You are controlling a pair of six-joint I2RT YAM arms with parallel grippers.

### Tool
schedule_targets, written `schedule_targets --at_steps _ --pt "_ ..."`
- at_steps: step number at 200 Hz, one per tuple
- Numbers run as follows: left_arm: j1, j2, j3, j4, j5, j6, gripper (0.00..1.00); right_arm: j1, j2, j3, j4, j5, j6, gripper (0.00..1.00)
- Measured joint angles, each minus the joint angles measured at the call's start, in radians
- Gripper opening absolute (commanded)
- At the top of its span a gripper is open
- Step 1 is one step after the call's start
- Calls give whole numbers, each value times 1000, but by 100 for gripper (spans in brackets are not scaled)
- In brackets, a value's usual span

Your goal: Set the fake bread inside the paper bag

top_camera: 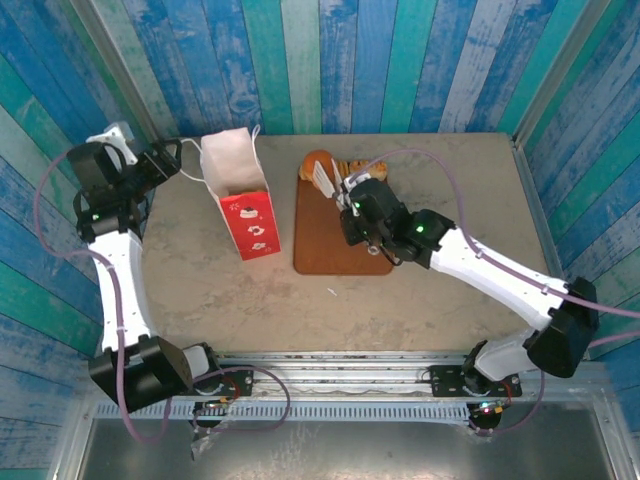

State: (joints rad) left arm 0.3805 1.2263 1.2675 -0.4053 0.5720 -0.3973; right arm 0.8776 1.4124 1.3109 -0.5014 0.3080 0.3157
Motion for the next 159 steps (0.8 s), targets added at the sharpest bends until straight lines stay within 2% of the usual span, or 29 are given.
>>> schedule_targets --at_steps 17,64,77,106,159 --pt "0 31 -3 9 43 -3 85 26 -21 53 -32 39 11 12" --pt "7 56 -22 84 127 -51 66 137 -31 241 -42 130 -31 12" --pt "7 61 -22 93 139 -53 58 176 -22 294 -27 149 -57 12" --pt "8 72 -22 96 142 -52 40 243 58 431 15 159 -108 12" --pt "9 72 -22 89 112 -27 14 288 260 590 37 132 -131 12"
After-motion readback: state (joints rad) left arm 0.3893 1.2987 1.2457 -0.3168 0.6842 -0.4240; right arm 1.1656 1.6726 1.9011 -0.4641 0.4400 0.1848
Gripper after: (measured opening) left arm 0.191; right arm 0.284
